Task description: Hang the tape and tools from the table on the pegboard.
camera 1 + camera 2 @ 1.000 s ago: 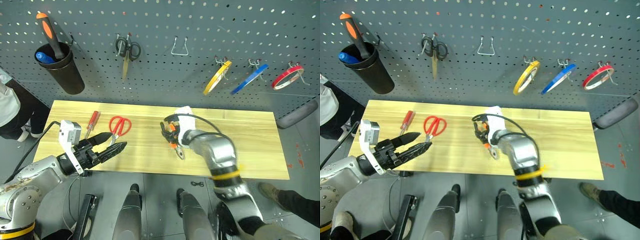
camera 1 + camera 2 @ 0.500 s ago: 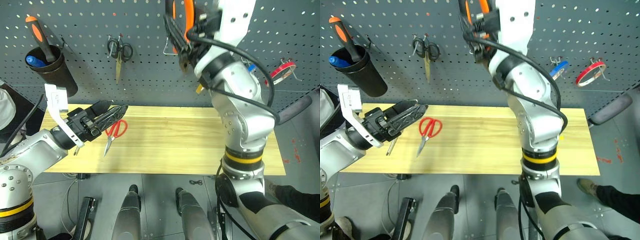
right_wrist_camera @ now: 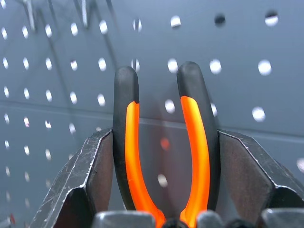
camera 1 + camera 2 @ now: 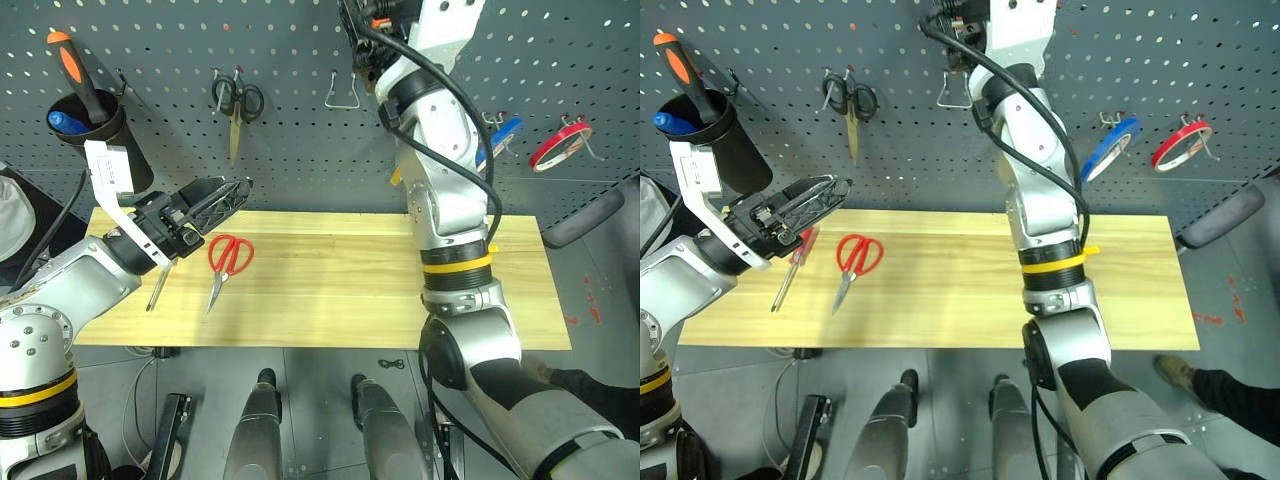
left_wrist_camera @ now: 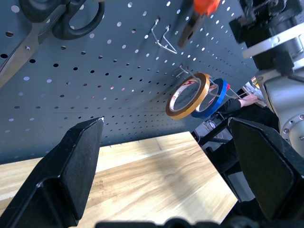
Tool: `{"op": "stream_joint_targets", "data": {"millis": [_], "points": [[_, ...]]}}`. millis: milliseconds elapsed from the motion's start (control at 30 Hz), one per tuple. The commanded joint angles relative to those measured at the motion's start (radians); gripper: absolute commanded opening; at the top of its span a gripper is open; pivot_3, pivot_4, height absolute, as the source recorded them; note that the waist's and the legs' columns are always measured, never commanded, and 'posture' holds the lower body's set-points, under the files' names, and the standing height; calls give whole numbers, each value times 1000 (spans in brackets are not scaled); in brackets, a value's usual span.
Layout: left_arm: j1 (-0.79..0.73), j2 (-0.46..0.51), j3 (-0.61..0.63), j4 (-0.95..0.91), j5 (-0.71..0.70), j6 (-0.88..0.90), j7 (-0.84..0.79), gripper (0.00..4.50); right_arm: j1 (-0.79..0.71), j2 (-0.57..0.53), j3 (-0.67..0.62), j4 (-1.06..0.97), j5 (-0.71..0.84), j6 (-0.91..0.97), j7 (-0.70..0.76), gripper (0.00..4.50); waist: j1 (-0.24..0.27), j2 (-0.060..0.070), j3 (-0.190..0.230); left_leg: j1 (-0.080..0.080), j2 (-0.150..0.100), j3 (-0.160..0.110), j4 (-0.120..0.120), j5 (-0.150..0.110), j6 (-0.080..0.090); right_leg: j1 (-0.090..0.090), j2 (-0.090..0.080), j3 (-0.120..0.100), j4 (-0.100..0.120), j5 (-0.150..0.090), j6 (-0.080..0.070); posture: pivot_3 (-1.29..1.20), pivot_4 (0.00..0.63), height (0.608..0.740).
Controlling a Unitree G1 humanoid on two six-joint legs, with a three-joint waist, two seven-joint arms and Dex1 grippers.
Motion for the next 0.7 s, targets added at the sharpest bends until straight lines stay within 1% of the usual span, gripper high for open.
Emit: {"op": "stream_joint_targets", "data": {"millis": [33,167,267,467,700], "points": [[-27,8,23,-7,-22,-24,3,4500,-56,21,-19,-5,34,-63,-4,2950,3,0,0,0,0,0,0,0,0,0,0,0,0,0,0,67,386,740],[-58,-2,21,2,-41,-31,22,4500,-59,47,-26,18,54,-67,-13,2950,6,0,0,0,0,0,0,0,0,0,0,0,0,0,0,68,385,740],[-58,12,14,2,-27,-21,9,4500,-54,63,-36,52,60,-72,-28,2950,5,0,0,0,0,0,0,0,0,0,0,0,0,0,0,73,388,740],[-61,17,12,3,-26,-18,9,4500,-30,56,-32,116,42,-104,-39,2950,6,0,0,0,0,0,1,2,0,0,0,0,2,1,-1,77,386,740],[-53,17,10,8,-12,-19,-2,4500,31,67,-17,133,40,-37,-47,2950,6,0,0,0,0,0,1,6,-2,0,0,0,2,4,-1,74,385,740]]}}
